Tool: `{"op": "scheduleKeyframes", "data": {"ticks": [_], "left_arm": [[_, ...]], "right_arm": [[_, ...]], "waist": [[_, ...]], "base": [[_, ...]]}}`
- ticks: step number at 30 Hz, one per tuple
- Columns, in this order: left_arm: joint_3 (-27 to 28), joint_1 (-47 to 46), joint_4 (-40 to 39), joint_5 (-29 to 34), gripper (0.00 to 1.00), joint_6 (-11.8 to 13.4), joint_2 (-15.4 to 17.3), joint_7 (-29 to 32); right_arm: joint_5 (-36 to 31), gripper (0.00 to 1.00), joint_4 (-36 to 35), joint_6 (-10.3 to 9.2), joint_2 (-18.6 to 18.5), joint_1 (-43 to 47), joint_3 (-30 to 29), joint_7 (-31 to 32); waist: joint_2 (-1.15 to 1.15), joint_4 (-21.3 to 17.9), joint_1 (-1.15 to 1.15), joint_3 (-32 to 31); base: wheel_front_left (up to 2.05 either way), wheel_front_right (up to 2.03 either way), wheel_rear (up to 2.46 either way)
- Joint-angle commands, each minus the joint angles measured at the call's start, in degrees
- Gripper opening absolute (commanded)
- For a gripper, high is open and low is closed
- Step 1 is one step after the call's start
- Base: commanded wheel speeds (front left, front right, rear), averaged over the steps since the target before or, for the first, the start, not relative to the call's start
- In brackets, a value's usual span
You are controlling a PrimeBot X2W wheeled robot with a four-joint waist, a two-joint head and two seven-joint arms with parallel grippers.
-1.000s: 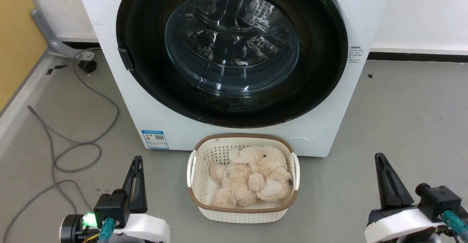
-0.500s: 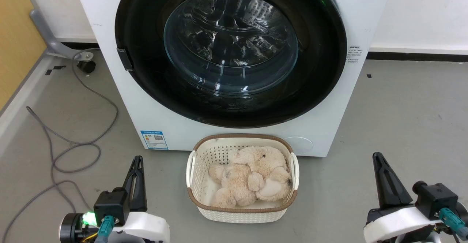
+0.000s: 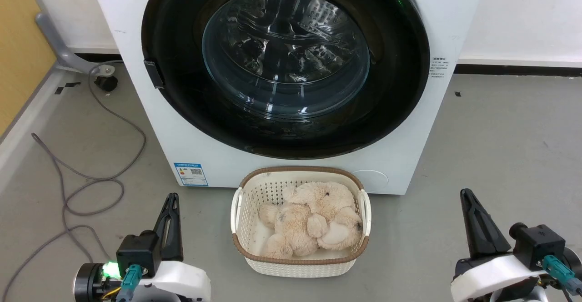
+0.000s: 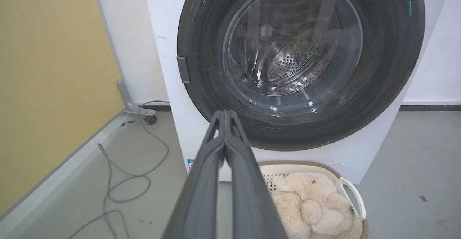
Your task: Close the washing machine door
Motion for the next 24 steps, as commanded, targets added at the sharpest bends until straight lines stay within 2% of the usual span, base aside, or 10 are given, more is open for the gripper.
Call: {"op": "scheduleKeyframes", "data": {"ticks": [1,24], "left_arm": [[0.2,0.4,-0.5,0.4,0.00,-0.4,0.0,0.5],[0.5,0.6,-1.7,0.6,0.00,-1.2,0.0,3.2]], "right_arm": [[-0.5,0.00,-0.7,-0.02,0.1,0.7,0.1,0.4],[-1.8,0.00,-2.4,-0.03,0.2,1.1,0.6,3.1]], "waist": [[0.00,0.0,0.00,0.0],[0.00,-0.3,0.00,0.0]], "base": [[0.00,0.00,0.00],[0.00,0.00,0.00]]}}
